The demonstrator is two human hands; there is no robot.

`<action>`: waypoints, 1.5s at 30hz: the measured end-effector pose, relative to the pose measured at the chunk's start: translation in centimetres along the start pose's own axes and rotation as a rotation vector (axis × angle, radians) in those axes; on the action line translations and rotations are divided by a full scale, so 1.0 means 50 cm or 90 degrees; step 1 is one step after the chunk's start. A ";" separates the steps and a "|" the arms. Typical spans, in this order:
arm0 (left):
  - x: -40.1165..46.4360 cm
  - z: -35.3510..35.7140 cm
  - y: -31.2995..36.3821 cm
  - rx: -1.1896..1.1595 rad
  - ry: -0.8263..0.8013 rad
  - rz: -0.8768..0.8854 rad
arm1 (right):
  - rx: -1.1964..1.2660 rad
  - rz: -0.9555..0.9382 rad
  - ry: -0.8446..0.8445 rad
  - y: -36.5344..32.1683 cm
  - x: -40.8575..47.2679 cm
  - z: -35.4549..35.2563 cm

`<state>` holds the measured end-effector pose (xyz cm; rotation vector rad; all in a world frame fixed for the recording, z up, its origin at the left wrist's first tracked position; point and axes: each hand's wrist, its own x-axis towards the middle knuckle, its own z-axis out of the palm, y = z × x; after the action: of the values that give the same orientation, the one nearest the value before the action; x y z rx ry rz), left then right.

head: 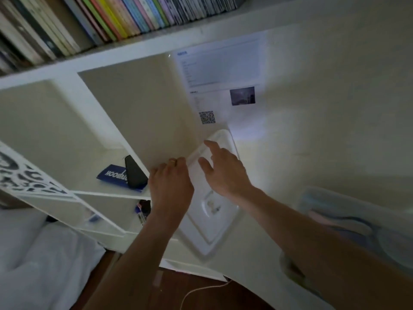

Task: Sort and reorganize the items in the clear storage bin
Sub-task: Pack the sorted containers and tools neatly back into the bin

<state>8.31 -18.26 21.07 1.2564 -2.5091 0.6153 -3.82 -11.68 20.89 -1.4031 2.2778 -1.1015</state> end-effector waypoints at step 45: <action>-0.172 0.176 0.482 -0.489 -0.363 0.174 | 0.052 0.705 0.394 0.659 -0.694 -0.373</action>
<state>-6.50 -3.66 3.73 0.8600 -2.9062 -0.7265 -18.33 34.74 4.36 0.3894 2.6760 -1.2171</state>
